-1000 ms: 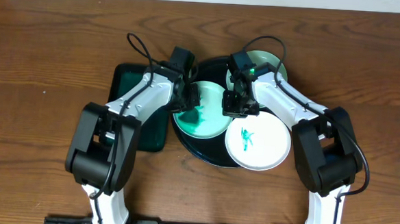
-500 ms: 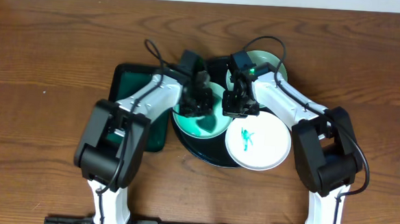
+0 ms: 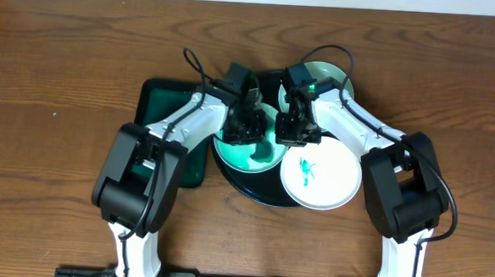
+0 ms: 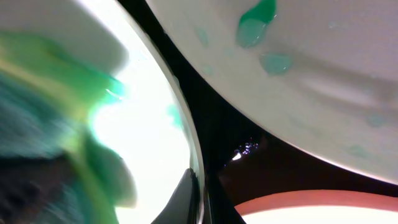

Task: Clean dirty plates on tray and stack at the side
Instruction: 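Scrub the left plate's surface with the sponge in the left gripper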

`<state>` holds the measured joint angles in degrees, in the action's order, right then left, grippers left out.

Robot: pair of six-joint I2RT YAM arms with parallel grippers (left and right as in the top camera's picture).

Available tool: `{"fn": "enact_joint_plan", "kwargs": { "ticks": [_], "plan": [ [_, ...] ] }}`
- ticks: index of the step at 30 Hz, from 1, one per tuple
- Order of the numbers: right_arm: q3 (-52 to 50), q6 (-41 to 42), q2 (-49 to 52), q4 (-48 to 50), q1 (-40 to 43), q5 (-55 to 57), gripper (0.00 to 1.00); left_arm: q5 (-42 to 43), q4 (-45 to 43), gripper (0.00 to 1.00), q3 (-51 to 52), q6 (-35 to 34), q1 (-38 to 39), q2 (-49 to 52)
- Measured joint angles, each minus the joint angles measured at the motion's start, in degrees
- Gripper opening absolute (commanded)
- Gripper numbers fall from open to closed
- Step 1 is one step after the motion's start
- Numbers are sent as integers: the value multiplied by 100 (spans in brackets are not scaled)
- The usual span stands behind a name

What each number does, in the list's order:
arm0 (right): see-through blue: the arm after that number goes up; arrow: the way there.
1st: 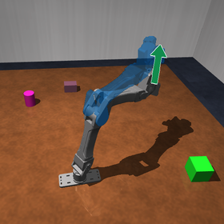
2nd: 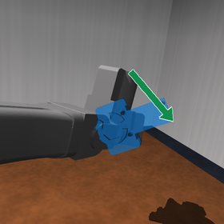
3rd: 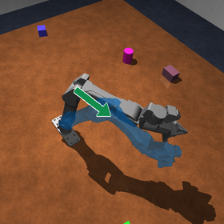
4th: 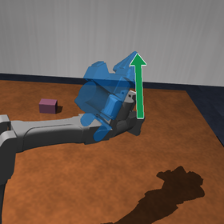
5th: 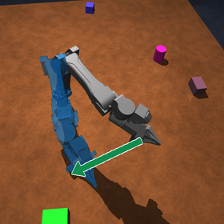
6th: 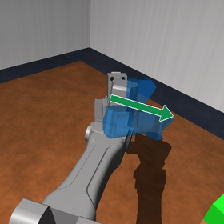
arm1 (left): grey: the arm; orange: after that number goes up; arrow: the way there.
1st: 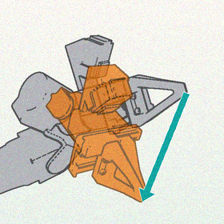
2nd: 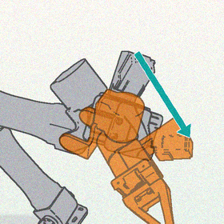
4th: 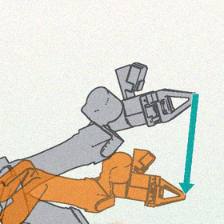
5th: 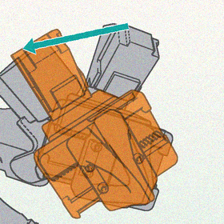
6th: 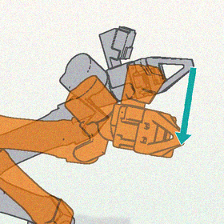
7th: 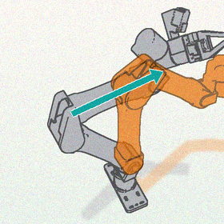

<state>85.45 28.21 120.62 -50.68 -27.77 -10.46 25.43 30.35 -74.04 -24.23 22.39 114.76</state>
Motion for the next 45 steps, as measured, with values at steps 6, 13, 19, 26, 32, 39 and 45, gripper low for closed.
{"fn": "enact_joint_plan", "kwargs": {
  "ticks": [6, 13, 19, 26, 32, 39, 45],
  "plan": [
    [0, 0, 0, 2, 0, -4, 1, -1342, 511, 7, -122, -22, -310, -101],
    [0, 0, 0, 9, 0, -4, 1, -2345, 861, 7, -149, -7, -245, -162],
    [0, 0, 0, 9, 0, -9, 1, -2085, 863, 7, -151, 496, -229, -162],
    [0, 0, 0, 7, 0, 0, 1, -1224, 822, 7, -144, 979, 85, -129],
    [0, -24, 0, -15, 0, 33, 1, -516, 522, 7, -98, 1049, 682, -81],
    [0, -44, 0, -118, 39, 26, 1, -321, 284, 7, -11, 632, 726, -74],
    [0, -42, 0, -142, 37, 24, 1, -310, 131, 7, 9, 0, 612, -74]
  ]
}}
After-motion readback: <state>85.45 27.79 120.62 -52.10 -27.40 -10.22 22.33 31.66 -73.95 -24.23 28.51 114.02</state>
